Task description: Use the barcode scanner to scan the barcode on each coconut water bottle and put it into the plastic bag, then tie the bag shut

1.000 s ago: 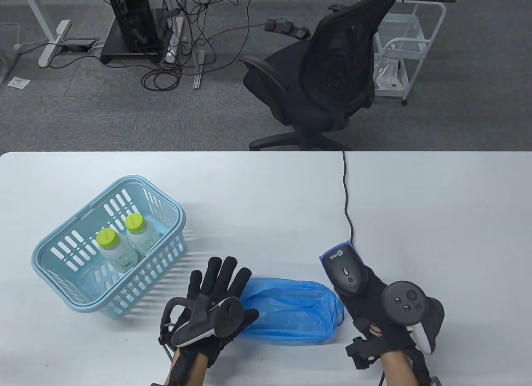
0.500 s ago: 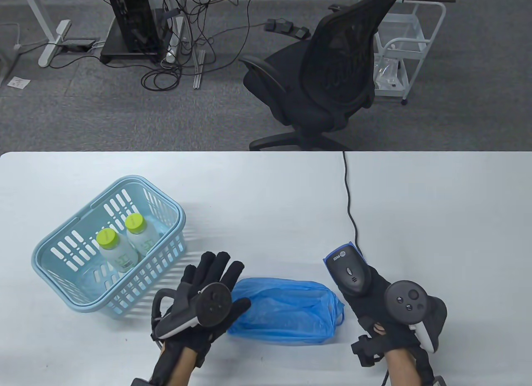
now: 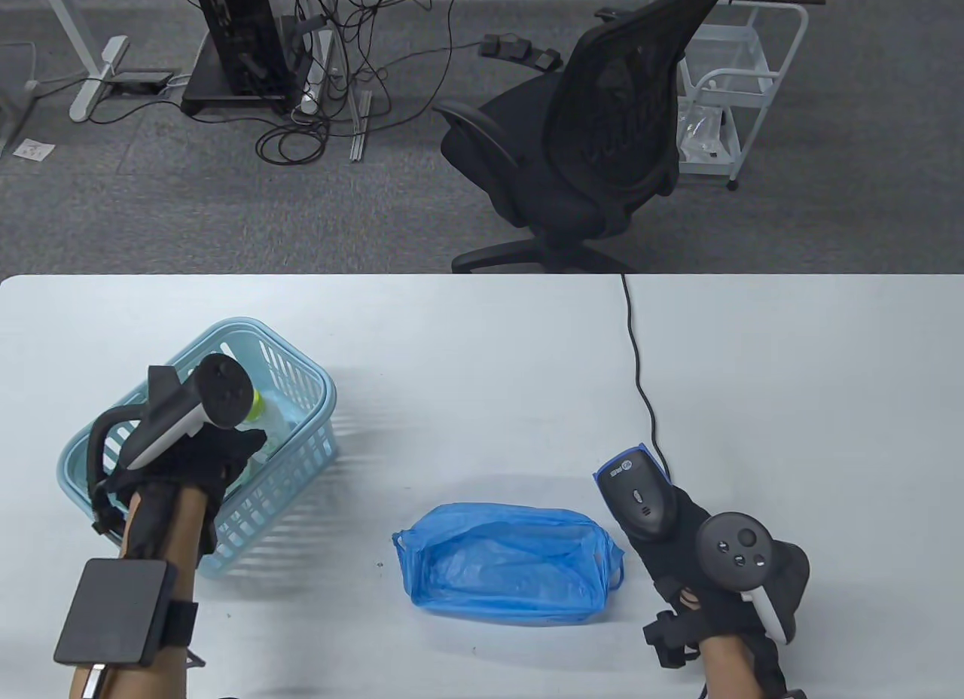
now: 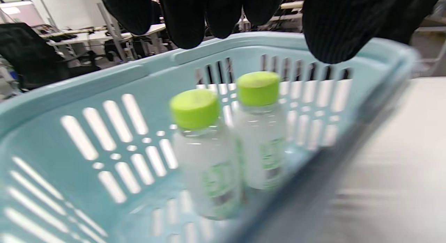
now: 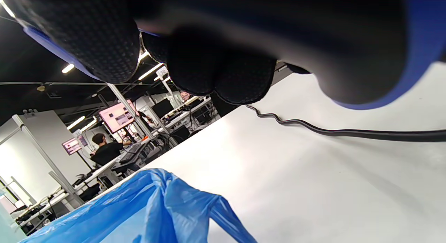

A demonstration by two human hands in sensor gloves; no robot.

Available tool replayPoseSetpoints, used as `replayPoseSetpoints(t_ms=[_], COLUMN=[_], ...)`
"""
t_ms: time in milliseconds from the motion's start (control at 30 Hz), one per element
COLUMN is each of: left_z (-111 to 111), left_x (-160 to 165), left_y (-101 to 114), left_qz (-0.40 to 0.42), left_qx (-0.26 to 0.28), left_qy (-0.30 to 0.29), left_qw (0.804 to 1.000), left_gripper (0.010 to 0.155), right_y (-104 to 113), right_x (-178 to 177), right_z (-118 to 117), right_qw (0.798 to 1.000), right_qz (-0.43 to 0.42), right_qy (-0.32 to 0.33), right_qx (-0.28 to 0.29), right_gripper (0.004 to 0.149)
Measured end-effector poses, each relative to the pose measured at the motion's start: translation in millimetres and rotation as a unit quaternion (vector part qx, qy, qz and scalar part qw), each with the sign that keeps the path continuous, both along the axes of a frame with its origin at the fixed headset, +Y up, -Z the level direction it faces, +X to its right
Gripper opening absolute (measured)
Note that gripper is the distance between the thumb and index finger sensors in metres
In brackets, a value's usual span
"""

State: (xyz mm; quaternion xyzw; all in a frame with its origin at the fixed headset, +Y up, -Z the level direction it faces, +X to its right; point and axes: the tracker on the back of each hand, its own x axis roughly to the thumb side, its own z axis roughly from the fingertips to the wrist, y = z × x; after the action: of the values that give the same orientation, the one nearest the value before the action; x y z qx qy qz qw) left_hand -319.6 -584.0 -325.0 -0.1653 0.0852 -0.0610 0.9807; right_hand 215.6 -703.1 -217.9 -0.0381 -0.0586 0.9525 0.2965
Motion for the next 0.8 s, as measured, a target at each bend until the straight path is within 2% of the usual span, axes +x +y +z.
replayPoseSetpoints(t_ms=[233,467,667,800], left_z=[-35,-51,-44,-30], left_x=[-30,-37,-33,-32], left_y=[-29,-56,-46,-28], left_qz=[-0.033,-0.025,-0.050,-0.047], left_qx=[-0.087,-0.128,-0.121,-0.107], left_qy=[0.042,0.039,0.017,0.022], left_qw=[0.995,0.991,0.991,0.993], left_gripper=[0.083,0.078,0.072,0.072], right_y=[-8,-12,-12,-10], right_x=[7,9,3,1], right_z=[-4,-6,-6,-5], right_qw=[1.000,0.999,0.999,0.999], right_qz=[0.004,0.004,0.024,0.028], right_qy=[-0.017,-0.023,-0.010,-0.003], right_qx=[-0.023,-0.037,-0.035,-0.029], right_gripper=[0.045,0.045,0.045,0.045])
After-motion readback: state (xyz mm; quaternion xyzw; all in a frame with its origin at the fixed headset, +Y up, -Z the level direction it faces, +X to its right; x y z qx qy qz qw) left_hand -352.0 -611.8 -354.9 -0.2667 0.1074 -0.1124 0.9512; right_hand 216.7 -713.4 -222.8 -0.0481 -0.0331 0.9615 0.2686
